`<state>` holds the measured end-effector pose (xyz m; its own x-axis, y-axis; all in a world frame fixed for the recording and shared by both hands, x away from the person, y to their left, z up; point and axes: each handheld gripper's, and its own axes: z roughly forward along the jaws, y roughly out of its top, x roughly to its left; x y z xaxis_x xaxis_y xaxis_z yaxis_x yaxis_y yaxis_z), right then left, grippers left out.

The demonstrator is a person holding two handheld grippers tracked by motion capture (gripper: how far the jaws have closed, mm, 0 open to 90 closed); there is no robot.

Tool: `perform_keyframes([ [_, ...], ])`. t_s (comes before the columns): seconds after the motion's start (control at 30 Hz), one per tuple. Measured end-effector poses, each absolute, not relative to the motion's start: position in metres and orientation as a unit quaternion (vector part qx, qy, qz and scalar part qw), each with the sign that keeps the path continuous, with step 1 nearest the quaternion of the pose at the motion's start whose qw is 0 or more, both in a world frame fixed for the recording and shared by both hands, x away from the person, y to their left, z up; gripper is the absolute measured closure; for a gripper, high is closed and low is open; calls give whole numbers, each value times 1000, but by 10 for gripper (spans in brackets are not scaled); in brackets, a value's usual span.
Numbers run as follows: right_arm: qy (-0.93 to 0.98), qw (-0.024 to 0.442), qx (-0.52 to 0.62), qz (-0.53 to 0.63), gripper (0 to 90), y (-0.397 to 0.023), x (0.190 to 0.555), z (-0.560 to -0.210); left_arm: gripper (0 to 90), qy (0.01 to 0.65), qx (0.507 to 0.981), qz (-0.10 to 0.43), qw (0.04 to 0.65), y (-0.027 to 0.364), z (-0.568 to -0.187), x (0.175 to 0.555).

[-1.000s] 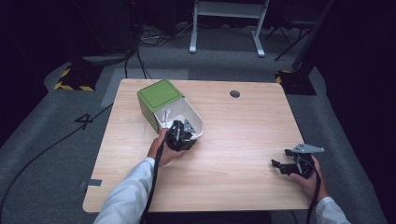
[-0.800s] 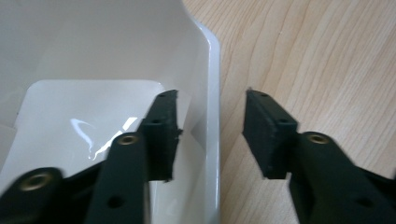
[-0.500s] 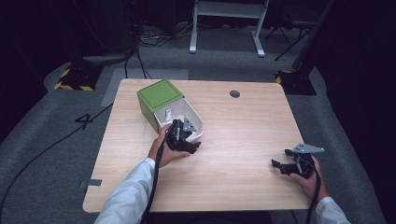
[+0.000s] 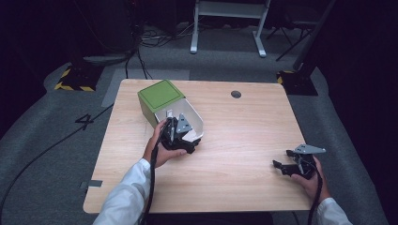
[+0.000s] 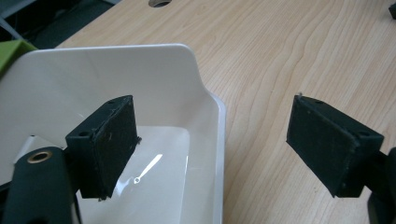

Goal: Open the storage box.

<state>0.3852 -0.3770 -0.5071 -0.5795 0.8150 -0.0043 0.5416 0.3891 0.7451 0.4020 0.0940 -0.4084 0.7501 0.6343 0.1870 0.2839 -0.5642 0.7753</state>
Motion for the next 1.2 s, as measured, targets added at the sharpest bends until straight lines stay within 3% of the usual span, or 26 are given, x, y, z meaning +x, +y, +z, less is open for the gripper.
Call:
perform_keyframes([
  [0.77, 812, 189, 418, 362, 164, -377, 385, -507, 165, 259, 832, 303, 386, 144, -388, 355],
  [1.2, 812, 189, 418, 362, 164, -377, 385, -507, 164, 278, 836, 317, 351, 182, -404, 333],
])
